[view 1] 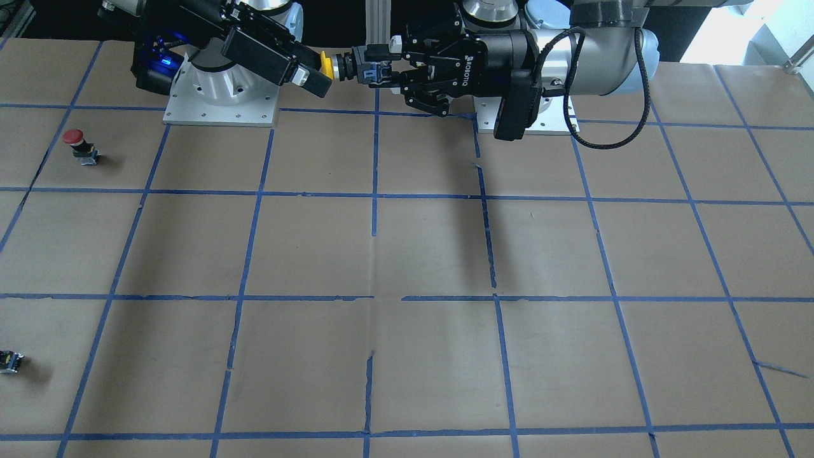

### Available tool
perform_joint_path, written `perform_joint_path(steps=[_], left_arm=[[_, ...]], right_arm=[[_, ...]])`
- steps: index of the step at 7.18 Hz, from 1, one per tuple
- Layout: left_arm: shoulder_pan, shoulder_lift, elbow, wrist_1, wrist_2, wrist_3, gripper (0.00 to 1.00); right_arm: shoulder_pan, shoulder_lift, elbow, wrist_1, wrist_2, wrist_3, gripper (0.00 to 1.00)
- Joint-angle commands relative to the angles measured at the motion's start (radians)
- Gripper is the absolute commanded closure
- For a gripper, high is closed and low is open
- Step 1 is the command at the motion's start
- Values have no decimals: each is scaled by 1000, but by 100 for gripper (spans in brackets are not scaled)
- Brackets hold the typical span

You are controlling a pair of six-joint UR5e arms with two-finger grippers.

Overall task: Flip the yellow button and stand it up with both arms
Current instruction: 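Grasp the yellow cap with the right gripper from the left gripper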

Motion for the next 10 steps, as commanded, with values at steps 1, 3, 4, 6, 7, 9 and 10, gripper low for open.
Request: perform_joint_path(steps=[1, 3, 4, 6, 7, 9, 10], left_arm=[[-2, 0, 0, 2, 0, 2, 79], [-2, 0, 0, 2, 0, 3, 79], [-6, 0, 0, 2, 0, 5, 79], [-6, 0, 0, 2, 0, 5, 79], [-6, 0, 0, 2, 0, 2, 78], [-12, 3, 0, 0, 5, -8, 1], [-12, 5, 0, 0, 8, -24, 0]], right_arm=[[1, 0, 1, 11, 0, 5, 43], [1, 0, 1, 11, -1, 3, 67], [-1, 0, 1, 11, 0, 3, 71], [-1, 0, 1, 11, 2, 3, 76], [-1, 0, 1, 11, 2, 3, 76], [-2, 2, 1, 11, 0, 5, 77], [-4, 2, -1, 11, 0, 5, 77]])
